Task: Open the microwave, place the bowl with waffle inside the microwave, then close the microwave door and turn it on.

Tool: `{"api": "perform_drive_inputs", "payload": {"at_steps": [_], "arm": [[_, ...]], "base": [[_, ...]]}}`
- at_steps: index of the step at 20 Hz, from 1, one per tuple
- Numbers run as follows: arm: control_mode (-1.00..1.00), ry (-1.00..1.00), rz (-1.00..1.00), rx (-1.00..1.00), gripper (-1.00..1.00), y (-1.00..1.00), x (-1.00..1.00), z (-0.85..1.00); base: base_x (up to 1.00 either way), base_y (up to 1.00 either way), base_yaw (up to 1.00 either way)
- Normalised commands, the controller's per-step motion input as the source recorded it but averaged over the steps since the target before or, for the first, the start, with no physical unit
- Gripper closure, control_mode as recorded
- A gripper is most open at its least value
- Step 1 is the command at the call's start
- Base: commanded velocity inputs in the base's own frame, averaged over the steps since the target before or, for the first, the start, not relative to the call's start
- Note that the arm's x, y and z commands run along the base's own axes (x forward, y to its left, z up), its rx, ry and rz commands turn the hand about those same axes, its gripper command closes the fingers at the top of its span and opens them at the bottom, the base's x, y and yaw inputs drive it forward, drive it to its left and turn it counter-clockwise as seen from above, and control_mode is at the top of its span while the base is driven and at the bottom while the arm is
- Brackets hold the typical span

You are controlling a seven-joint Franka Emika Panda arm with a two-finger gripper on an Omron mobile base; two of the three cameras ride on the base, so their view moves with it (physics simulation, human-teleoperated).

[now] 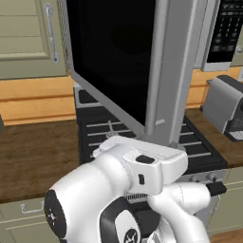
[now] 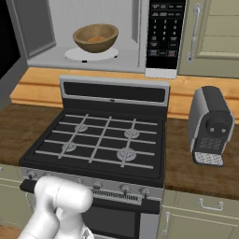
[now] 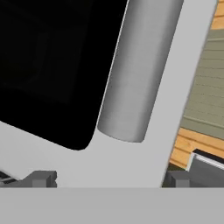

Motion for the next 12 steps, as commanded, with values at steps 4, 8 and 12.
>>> {"api": "perform_drive_inputs", "payload": {"at_steps": [4, 8, 12], "arm": [[-1.00, -0.06, 0.01, 0.05, -1.00, -0.61, 0.23, 0.20], [-1.00, 0.00, 0.00, 0.01, -1.00, -0.48, 0.46, 0.06], [-1.00, 0.00, -0.01, 0.00, -1.00, -0.34, 0.59, 0.00]], "base": [[0.00, 0.00, 0.00], [0.00, 0.00, 0.00], [0.00, 0.00, 0.00]]}}
